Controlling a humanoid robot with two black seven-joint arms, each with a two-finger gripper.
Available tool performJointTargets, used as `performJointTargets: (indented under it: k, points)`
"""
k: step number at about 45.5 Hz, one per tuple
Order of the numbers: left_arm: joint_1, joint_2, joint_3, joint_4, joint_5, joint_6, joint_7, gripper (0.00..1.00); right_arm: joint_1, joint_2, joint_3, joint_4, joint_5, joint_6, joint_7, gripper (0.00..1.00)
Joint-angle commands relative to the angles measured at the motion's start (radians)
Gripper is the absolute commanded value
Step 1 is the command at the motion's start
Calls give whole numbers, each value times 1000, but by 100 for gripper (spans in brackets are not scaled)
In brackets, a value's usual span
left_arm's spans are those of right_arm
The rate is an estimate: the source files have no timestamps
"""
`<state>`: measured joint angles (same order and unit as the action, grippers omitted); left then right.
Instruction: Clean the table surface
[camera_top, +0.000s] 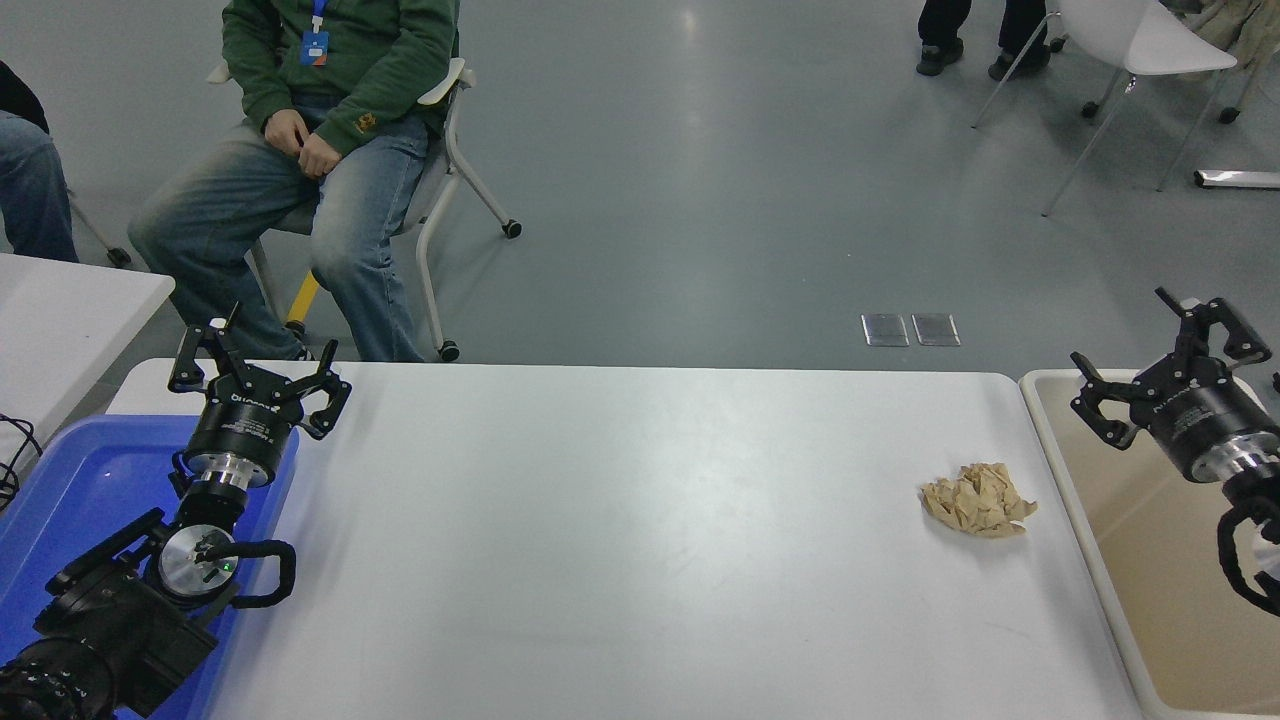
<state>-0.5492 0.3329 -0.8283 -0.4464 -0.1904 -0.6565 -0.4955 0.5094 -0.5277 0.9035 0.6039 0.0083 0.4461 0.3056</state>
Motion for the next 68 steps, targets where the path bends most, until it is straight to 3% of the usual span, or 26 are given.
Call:
performJointTargets:
  k: [1, 26, 35, 57, 68]
  points:
    - [0, 0, 0, 0, 0, 0, 0, 100, -8, 44, -8, -23, -11, -12, 105, 100]
    - [0, 0, 0, 0, 0, 0, 0, 100, -43, 58, -104, 123, -16, -217, 102, 100]
    - [0, 0, 0, 0, 0, 0, 0, 100, -63, -14, -106, 241, -16, -277, 99, 100]
    - [0, 0, 0, 0, 0, 0, 0, 100, -57, -176, -239, 319, -18, -282, -6, 100]
    - [0, 0, 0, 0, 0, 0, 0, 100, 52, -400, -403, 582, -162, -280, -80, 100]
